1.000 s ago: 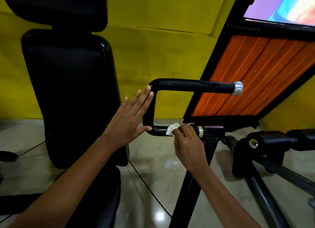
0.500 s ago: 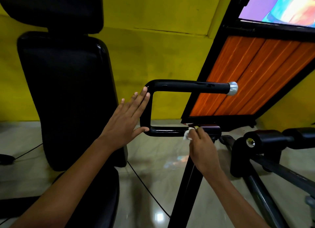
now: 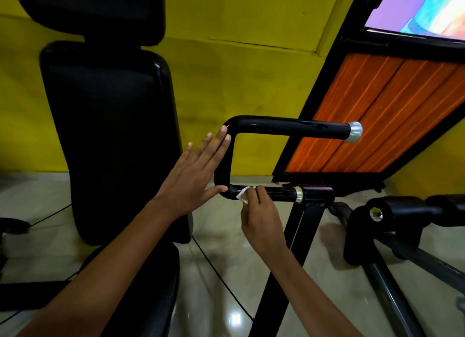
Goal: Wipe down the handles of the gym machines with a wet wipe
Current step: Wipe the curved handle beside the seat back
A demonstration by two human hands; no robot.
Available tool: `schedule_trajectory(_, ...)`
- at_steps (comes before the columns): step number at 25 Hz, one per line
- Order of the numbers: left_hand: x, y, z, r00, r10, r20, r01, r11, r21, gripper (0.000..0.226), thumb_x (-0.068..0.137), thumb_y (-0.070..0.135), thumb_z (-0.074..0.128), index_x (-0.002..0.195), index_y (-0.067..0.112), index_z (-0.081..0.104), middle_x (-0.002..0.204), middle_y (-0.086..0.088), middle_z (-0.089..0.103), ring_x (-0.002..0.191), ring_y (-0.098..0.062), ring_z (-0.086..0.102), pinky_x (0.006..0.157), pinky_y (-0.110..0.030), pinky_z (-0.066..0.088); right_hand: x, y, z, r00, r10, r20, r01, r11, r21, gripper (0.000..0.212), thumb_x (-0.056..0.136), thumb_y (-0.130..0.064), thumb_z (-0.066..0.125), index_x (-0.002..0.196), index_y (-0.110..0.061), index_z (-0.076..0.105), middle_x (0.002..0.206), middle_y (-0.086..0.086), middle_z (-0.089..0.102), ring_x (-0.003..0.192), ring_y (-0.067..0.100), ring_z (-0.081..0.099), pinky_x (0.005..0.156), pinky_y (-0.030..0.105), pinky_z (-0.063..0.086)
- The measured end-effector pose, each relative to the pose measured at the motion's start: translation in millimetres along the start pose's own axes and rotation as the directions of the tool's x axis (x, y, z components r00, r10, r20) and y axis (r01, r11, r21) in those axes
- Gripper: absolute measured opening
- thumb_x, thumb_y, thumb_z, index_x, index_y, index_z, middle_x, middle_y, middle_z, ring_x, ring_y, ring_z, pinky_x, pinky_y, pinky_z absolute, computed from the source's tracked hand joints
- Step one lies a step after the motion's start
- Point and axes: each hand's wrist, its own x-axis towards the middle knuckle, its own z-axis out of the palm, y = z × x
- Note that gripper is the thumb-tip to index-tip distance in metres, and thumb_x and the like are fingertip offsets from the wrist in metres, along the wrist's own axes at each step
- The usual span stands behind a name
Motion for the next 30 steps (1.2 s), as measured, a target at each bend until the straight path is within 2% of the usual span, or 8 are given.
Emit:
schedule_trajectory(6, -2, -3, -6, 1.000, -0.001, 0.011, 0.000, 0.999, 0.035, 0.097, 0.086, 0.057, 0.050, 0.151, 0.017, -0.010, 0.159, 0.002, -0.017, 0.147, -0.022, -0.005, 0.117, -0.047, 0.016, 2, -2, -5, 0.979, -0.144, 0.148, 0.155, 0.985, -0.071, 0.037, 0.073, 0.006, 0.063, 0.106, -0.009, 0.056, 0.099, 0.007, 0.055, 0.078, 0.023, 0.055, 0.058, 0.022, 0.036)
schedule_trajectory(11, -17, -16, -41, 0.995, -0.094, 0.017, 0.093, 0.995, 0.020, 0.087, 0.089, 0.061, 0.038, 0.151, 0.021, -0.007, 0.160, 0.005, -0.009, 0.147, -0.016, -0.005, 0.118, -0.040, 0.010, 38, -3, -56, 0.964, -0.261, 0.047, 0.261, 0.965, -0.001, 0.030, 0.071, 0.000, 0.060, 0.098, -0.011, 0.054, 0.093, 0.006, 0.054, 0.081, 0.022, 0.050, 0.062, 0.023, 0.034)
schedule_trajectory(14, -30, -31, -89, 0.977, -0.213, -0.006, 0.212, 0.975, -0.067, 0.084, 0.085, 0.065, 0.033, 0.152, 0.023, 0.003, 0.158, 0.010, 0.004, 0.147, -0.012, 0.003, 0.118, -0.039, 0.015, 81, -31, -85, 0.918, -0.396, 0.004, 0.396, 0.918, 0.021, 0.028, 0.081, -0.010, 0.046, 0.106, -0.006, 0.057, 0.097, 0.011, 0.055, 0.082, 0.029, 0.053, 0.066, 0.028, 0.040)
schedule_trajectory(17, -50, -49, -156, 0.951, -0.304, -0.061, 0.295, 0.948, -0.122, 0.085, 0.082, 0.070, 0.036, 0.150, 0.021, 0.020, 0.155, 0.008, 0.023, 0.145, -0.012, 0.014, 0.116, -0.037, 0.024, 127, -72, -113, 0.908, -0.418, -0.040, 0.420, 0.901, 0.106, 0.030, 0.082, -0.008, 0.046, 0.109, -0.003, 0.057, 0.097, 0.012, 0.053, 0.076, 0.032, 0.055, 0.061, 0.036, 0.045)
schedule_trajectory(20, -84, -61, -231, 0.909, -0.403, -0.101, 0.387, 0.910, -0.147, 0.097, 0.073, 0.086, 0.025, 0.146, 0.022, 0.031, 0.150, 0.010, 0.033, 0.141, -0.004, 0.019, 0.113, -0.026, 0.026, 156, -125, -140, 0.891, -0.446, -0.087, 0.454, 0.877, 0.155, 0.027, 0.082, -0.002, 0.052, 0.109, -0.003, 0.059, 0.097, 0.014, 0.056, 0.079, 0.035, 0.056, 0.061, 0.031, 0.040)
schedule_trajectory(22, -118, -59, -280, 0.875, -0.463, -0.143, 0.451, 0.886, -0.110, 0.097, 0.072, 0.087, 0.026, 0.145, 0.024, 0.032, 0.149, 0.011, 0.035, 0.138, -0.001, 0.021, 0.113, -0.026, 0.027, 163, -168, -158, 0.866, -0.492, -0.089, 0.499, 0.844, 0.198, 0.024, 0.086, -0.003, 0.053, 0.109, -0.004, 0.058, 0.103, 0.012, 0.056, 0.087, 0.033, 0.056, 0.065, 0.032, 0.041)
schedule_trajectory(25, -178, -42, -346, 0.797, -0.569, -0.203, 0.565, 0.821, -0.084, 0.092, 0.071, 0.077, 0.037, 0.145, 0.023, 0.033, 0.148, 0.007, 0.037, 0.139, -0.007, 0.026, 0.114, -0.028, 0.027, 162, -233, -177, 0.803, -0.585, -0.113, 0.593, 0.767, 0.245, 0.013, 0.087, -0.005, 0.055, 0.100, -0.003, 0.059, 0.100, 0.015, 0.059, 0.091, 0.034, 0.055, 0.071, 0.039, 0.045)
schedule_trajectory(30, -290, 7, -426, 0.666, -0.694, -0.271, 0.723, 0.691, 0.006, 0.087, 0.073, 0.068, 0.046, 0.144, 0.020, 0.035, 0.145, 0.000, 0.042, 0.140, -0.014, 0.029, 0.114, -0.035, 0.028, 115, -330, -197, 0.701, -0.695, -0.164, 0.702, 0.629, 0.333, 0.010, 0.090, -0.014, 0.060, 0.090, -0.004, 0.064, 0.092, 0.011, 0.065, 0.086, 0.029, 0.060, 0.064, 0.034, 0.045)
